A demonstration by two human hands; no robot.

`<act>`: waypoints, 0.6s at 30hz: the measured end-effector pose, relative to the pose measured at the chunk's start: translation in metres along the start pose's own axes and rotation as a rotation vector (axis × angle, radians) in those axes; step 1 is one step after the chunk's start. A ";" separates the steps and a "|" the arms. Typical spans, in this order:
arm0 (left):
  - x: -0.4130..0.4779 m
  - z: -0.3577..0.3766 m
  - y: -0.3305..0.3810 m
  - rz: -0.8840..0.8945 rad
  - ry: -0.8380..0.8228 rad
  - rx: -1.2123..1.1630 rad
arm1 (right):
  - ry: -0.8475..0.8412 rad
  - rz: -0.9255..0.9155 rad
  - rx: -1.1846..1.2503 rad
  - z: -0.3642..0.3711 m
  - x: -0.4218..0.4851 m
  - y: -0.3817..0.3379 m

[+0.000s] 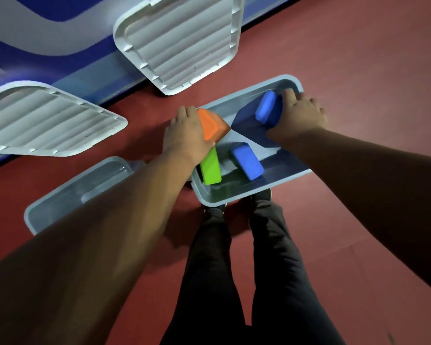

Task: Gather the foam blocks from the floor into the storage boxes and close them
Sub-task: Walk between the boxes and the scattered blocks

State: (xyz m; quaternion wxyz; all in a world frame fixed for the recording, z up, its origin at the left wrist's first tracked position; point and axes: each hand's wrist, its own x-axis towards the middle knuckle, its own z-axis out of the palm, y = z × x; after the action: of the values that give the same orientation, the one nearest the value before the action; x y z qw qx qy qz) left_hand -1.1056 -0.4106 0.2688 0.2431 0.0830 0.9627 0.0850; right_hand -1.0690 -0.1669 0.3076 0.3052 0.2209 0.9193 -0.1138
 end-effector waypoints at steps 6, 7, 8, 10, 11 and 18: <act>0.052 0.051 0.006 0.032 -0.020 0.136 | -0.027 -0.114 -0.065 0.044 0.067 -0.005; 0.061 0.061 0.007 0.038 -0.007 0.140 | -0.039 -0.133 -0.070 0.053 0.077 -0.005; 0.069 0.070 0.009 0.043 -0.005 0.134 | -0.055 -0.150 -0.070 0.062 0.086 -0.005; 0.084 0.087 0.012 0.078 -0.027 0.117 | -0.094 -0.185 -0.077 0.079 0.103 -0.005; 0.090 0.095 0.013 0.105 -0.042 0.109 | -0.110 -0.203 -0.095 0.086 0.111 -0.005; 0.102 0.139 0.006 0.064 -0.131 0.054 | -0.206 -0.188 -0.123 0.118 0.151 0.003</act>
State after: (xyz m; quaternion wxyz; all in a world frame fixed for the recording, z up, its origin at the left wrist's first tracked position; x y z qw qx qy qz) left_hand -1.1259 -0.3673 0.1032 0.3005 0.1257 0.9435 0.0610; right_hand -1.1155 -0.1545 0.1224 0.3986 0.1018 0.9051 -0.1074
